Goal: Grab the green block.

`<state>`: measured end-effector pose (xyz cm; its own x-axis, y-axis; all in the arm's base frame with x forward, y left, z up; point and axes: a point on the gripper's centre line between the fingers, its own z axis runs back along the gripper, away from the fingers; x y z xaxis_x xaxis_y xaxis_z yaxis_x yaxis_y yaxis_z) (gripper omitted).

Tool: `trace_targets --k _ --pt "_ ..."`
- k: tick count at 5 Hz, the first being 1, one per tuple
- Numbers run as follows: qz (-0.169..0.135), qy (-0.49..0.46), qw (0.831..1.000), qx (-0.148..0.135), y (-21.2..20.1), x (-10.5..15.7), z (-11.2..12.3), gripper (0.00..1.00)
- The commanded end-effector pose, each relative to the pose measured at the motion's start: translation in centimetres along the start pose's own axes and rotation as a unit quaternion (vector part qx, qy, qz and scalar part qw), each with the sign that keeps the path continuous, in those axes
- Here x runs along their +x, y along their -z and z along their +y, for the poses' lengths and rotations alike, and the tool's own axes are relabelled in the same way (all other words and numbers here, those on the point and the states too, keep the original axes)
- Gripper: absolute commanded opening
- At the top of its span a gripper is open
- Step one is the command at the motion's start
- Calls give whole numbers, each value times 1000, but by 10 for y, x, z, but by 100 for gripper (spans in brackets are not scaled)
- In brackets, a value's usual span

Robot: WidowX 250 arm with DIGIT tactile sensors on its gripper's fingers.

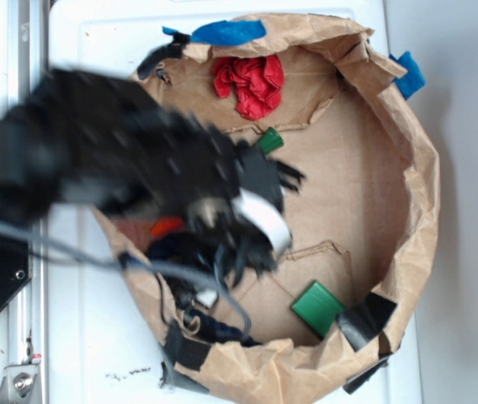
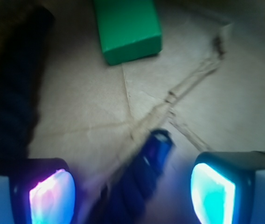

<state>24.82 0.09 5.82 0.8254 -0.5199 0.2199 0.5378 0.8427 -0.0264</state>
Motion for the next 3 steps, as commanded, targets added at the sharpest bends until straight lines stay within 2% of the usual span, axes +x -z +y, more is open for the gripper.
trace_targets --k 1,3 --pt "-4 2 1000 2 4 30 2 100" --pt "-4 10 1000 1 7 54 -4 100"
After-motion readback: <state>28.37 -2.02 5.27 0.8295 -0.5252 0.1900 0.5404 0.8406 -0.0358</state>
